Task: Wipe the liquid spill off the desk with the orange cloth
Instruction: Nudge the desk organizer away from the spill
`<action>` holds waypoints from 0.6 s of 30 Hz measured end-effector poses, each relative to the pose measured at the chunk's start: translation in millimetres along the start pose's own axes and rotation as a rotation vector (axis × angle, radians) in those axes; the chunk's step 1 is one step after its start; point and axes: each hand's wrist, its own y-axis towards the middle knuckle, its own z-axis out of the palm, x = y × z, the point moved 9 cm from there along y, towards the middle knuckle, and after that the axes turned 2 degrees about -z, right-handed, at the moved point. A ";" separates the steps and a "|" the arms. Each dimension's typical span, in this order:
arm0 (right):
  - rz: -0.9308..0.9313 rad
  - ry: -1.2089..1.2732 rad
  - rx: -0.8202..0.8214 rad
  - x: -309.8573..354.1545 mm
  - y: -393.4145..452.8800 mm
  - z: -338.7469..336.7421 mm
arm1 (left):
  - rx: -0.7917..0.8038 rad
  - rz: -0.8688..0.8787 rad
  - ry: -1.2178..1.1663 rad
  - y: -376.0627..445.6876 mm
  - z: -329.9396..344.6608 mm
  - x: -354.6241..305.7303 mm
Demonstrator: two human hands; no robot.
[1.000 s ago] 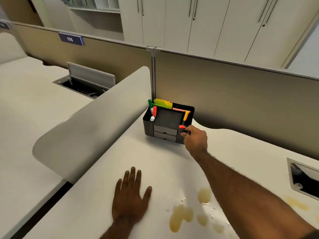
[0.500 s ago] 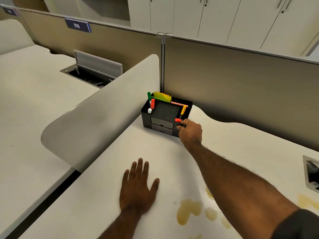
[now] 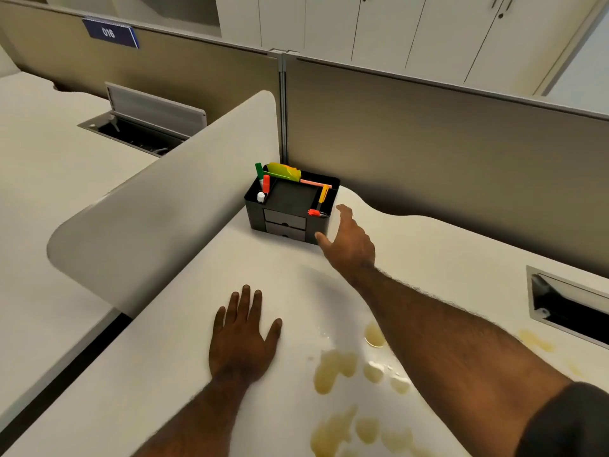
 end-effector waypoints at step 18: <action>0.081 -0.211 -0.151 -159.2 -134.5 -158.3 | 0.307 -0.002 0.054 8.8 -15.1 -34.7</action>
